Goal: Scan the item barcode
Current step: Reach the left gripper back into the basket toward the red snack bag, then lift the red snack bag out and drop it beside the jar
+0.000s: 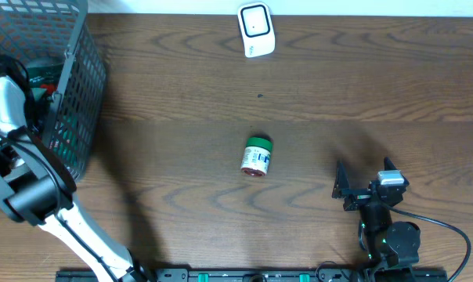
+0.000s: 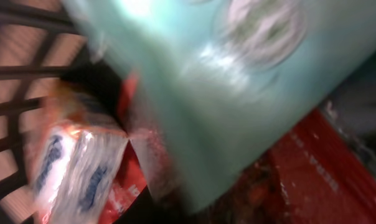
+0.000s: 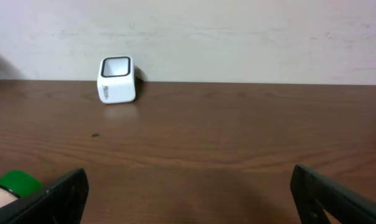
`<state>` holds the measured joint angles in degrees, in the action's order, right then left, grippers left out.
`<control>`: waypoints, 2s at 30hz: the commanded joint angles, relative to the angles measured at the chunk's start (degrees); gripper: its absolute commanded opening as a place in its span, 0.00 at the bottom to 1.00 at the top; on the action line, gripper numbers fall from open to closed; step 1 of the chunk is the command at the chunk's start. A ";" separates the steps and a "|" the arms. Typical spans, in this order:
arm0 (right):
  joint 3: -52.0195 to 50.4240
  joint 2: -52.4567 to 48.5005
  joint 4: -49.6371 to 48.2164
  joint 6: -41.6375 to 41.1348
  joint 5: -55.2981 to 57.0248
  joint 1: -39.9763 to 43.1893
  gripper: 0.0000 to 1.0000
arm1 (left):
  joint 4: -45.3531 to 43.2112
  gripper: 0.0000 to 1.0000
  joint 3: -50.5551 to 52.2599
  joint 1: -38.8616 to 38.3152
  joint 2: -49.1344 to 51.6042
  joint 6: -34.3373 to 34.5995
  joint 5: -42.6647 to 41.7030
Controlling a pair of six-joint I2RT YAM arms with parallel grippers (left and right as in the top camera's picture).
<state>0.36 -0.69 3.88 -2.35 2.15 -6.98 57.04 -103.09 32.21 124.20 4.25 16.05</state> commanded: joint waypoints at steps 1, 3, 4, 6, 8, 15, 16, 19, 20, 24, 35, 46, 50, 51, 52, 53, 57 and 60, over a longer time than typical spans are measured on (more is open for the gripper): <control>-0.04 0.31 0.24 0.48 0.13 0.24 0.99 | 0.07 0.07 -0.92 0.24 -11.58 5.27 -0.57; -0.04 0.31 0.22 0.48 0.13 0.24 0.99 | 0.09 0.07 -0.92 0.20 -16.33 7.58 -0.59; -0.04 0.31 0.24 0.48 0.13 0.24 0.99 | 0.07 0.07 -0.92 0.20 -19.02 8.37 -0.83; -0.04 0.31 0.24 0.48 0.13 0.24 0.99 | -0.44 0.07 -0.92 0.20 -23.71 9.62 -2.05; -0.04 0.31 0.22 0.48 0.13 0.24 0.99 | -1.31 0.07 -0.92 0.20 -28.57 10.54 -3.98; -0.04 0.31 0.24 0.48 0.11 0.24 0.99 | -2.75 0.07 -0.92 0.17 -43.15 11.10 -20.39; -0.04 0.31 0.24 0.48 0.13 0.24 0.99 | -2.75 0.07 -0.92 0.17 -44.35 11.10 -23.67; -0.04 0.31 0.24 0.48 0.13 0.24 0.99 | -2.51 0.07 -0.92 -0.07 -47.98 11.08 -41.75; -0.04 0.31 0.24 0.48 0.13 0.24 0.99 | -2.25 0.07 -0.92 -0.50 -48.28 11.06 -45.99; -0.04 0.31 0.22 0.48 0.13 0.24 0.99 | 0.52 0.08 -0.66 -4.07 -47.69 10.29 -57.92; -0.04 0.31 0.24 0.48 0.13 0.24 0.99 | 7.41 0.08 3.19 -24.65 -37.53 1.51 -63.43; -0.04 0.31 0.24 0.48 0.13 0.24 0.99 | 6.29 0.08 5.53 -36.48 -17.64 -3.19 -76.39; -0.04 0.31 0.24 0.48 0.13 0.24 0.99 | 6.08 0.08 5.53 -36.74 -10.69 -5.70 -81.77; -0.04 0.31 0.22 0.48 0.13 0.24 0.99 | 6.03 0.07 5.53 -36.74 -8.98 -6.19 -82.12; -0.04 0.31 0.24 0.48 0.13 0.24 0.99 | 6.03 0.07 5.53 -36.74 -7.56 -6.49 -82.20; -0.04 0.31 0.22 0.48 0.13 0.24 0.99 | 5.88 0.07 5.53 -36.74 -5.90 -7.52 -83.03; -0.04 0.31 0.24 0.48 0.13 0.24 0.99 | 5.53 0.07 5.53 -36.74 -0.74 -10.99 -87.08; -0.04 0.31 0.22 0.48 0.13 0.24 0.99 | 5.22 0.08 5.53 -36.81 2.08 -12.76 -87.54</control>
<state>0.36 -0.69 3.88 -2.35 2.15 -6.98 62.46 -97.32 -4.67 124.62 -4.38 -66.74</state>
